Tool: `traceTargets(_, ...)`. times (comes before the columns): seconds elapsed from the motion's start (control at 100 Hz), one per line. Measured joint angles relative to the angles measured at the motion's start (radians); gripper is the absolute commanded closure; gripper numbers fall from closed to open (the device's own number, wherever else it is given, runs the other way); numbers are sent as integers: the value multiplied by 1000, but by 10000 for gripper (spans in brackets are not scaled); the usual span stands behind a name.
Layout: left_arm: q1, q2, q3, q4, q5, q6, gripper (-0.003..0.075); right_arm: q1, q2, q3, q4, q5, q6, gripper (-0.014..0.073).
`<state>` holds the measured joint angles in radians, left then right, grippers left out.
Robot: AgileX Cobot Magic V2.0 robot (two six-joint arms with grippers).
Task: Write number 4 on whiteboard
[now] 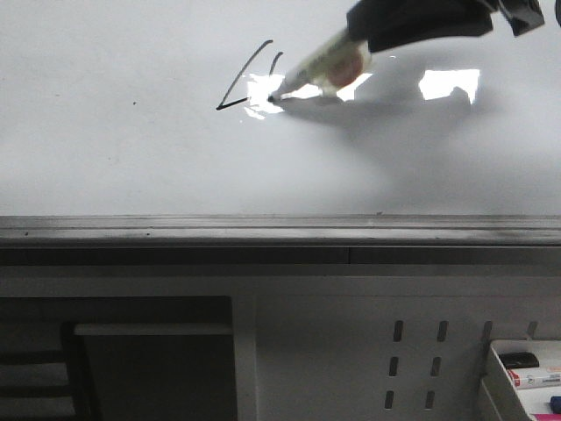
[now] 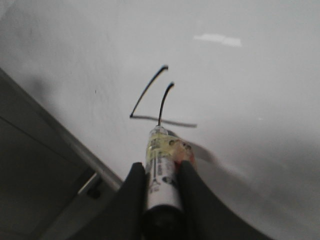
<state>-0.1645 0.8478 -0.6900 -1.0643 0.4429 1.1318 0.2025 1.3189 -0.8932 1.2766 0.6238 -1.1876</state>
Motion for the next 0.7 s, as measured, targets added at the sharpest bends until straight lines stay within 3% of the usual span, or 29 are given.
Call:
traceTargets(0.26,0,0,0,-29,26,10,270,0,-46,51,-82,80,59,643)
traceTargets(0.42,-9,6,0,-160,129,127,283,0,-157,50,-78,117,81,643)
traceTargets(0.57,-92,46,0,-327,167,269,283,2,-199,50,-78,179,107,643)
traceTargets(0.7,-204,108,0,-379,160,336,283,2,-203,50,-80,226,127,643)
